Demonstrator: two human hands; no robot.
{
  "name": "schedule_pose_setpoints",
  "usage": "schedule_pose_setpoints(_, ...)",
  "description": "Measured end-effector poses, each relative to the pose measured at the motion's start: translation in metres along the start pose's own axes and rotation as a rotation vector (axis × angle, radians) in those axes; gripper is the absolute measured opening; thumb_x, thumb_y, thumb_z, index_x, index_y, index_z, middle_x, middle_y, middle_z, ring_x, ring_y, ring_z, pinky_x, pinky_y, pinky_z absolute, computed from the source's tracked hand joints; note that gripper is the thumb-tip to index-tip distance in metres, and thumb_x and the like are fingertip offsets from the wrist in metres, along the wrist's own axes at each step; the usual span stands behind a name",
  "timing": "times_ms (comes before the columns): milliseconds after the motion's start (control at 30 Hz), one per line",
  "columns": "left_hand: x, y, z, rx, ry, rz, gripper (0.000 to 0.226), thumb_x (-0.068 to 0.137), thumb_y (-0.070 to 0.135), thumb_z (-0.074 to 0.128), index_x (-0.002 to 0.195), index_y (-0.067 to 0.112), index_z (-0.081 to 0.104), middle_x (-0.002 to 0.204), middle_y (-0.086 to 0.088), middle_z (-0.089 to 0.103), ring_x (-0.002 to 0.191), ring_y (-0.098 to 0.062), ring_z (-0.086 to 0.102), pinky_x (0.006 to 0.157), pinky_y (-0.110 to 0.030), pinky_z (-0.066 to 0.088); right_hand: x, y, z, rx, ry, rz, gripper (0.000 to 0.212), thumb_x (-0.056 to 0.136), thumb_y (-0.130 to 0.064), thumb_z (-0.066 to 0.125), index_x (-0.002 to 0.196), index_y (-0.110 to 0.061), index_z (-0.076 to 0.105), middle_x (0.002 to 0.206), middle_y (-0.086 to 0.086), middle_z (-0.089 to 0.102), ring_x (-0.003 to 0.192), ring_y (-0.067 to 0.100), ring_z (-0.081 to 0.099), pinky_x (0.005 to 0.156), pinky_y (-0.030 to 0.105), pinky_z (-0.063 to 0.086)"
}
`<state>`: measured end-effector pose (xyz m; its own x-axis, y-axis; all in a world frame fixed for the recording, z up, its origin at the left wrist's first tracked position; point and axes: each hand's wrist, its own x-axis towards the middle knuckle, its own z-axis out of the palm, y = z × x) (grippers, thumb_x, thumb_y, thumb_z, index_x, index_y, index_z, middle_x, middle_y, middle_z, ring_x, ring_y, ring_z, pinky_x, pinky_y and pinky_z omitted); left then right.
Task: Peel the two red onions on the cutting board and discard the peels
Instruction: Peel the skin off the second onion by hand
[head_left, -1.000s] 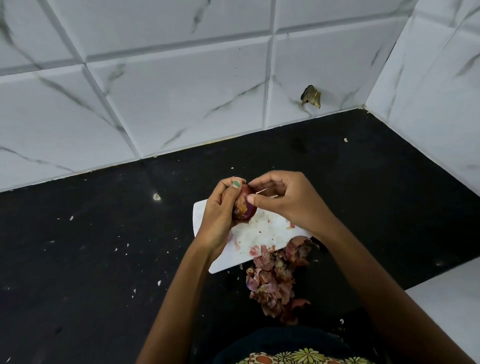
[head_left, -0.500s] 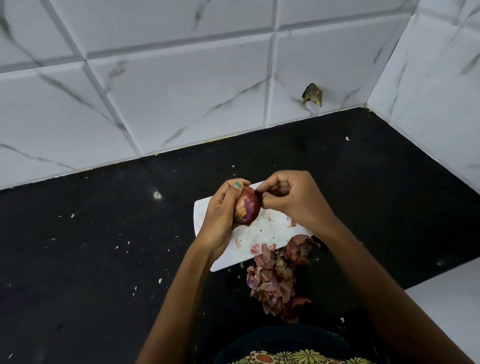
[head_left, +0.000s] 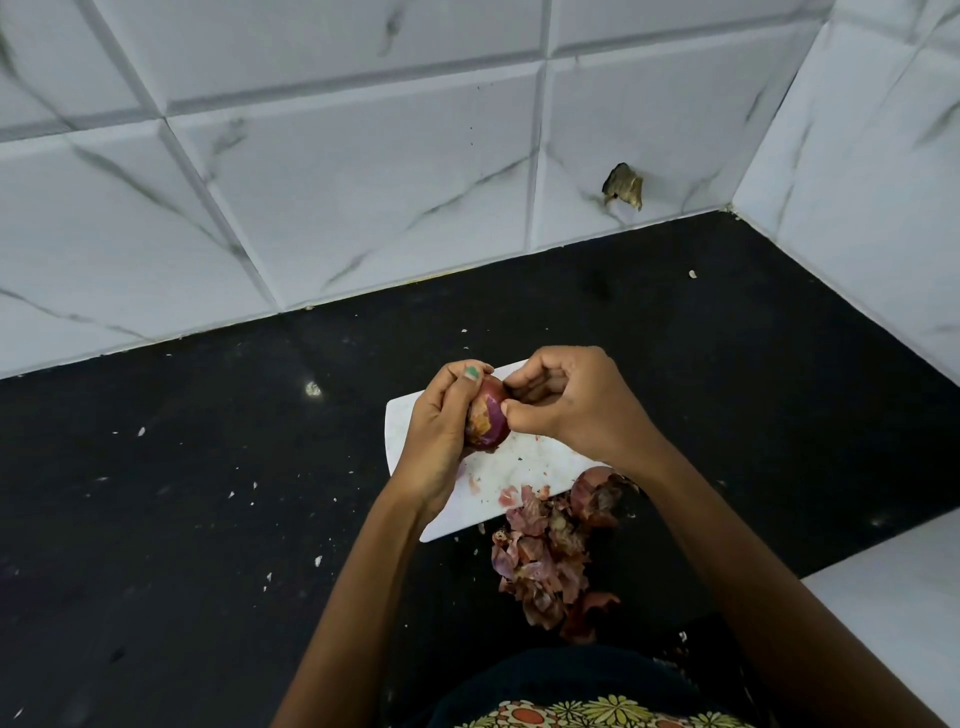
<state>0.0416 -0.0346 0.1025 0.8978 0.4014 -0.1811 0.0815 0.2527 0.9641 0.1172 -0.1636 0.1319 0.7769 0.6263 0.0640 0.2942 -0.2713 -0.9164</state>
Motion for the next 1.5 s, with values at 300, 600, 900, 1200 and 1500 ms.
schedule_pose_setpoints(300,0.0,-0.002,-0.001,-0.005,0.015,-0.021,0.02,0.101,0.028,0.042,0.101,0.019,0.059,0.097,-0.002,0.062,0.079,-0.013,0.063,0.056,-0.028,0.05,0.002,0.006,0.003,-0.035,0.054,-0.02,0.013,0.071,-0.005,0.074,0.081,-0.012,0.075,0.075,-0.002,0.072,0.07,0.011,0.07,0.067,0.03,0.059)
schedule_pose_setpoints(600,0.003,-0.001,-0.001,-0.02,0.052,0.011,0.017,0.101,0.026,0.043,0.101,0.016,0.057,0.094,-0.001,0.06,0.073,-0.006,0.064,0.054,-0.022,0.052,0.001,0.013,0.005,0.045,0.005,0.032,0.023,0.077,-0.023,0.078,0.096,-0.011,0.073,0.087,0.0,0.073,0.081,0.011,0.07,0.073,0.027,0.058)
schedule_pose_setpoints(900,0.005,-0.008,-0.002,0.079,0.06,0.03,0.019,0.101,0.025,0.044,0.1,0.016,0.06,0.104,-0.004,0.06,0.089,-0.013,0.062,0.067,-0.02,0.055,0.004,0.014,0.003,-0.023,0.089,0.009,0.002,0.075,-0.006,0.072,0.076,-0.006,0.074,0.073,0.003,0.072,0.069,0.016,0.07,0.069,0.042,0.058)
schedule_pose_setpoints(1200,0.007,-0.007,-0.002,0.072,0.064,0.028,0.021,0.101,0.02,0.044,0.104,0.008,0.06,0.098,-0.008,0.061,0.079,-0.009,0.062,0.064,-0.021,0.054,0.002,0.011,0.007,0.03,0.038,0.033,0.019,0.069,-0.011,0.081,0.085,-0.005,0.072,0.079,0.002,0.073,0.072,0.01,0.071,0.07,0.029,0.06)
schedule_pose_setpoints(1500,0.004,-0.009,-0.002,0.016,0.052,-0.03,0.021,0.101,0.026,0.043,0.101,0.015,0.06,0.102,-0.008,0.062,0.086,-0.014,0.063,0.063,-0.021,0.054,0.003,0.014,0.006,-0.037,0.078,0.016,0.007,0.071,-0.005,0.075,0.076,-0.01,0.074,0.073,0.0,0.072,0.068,0.012,0.069,0.067,0.033,0.059)
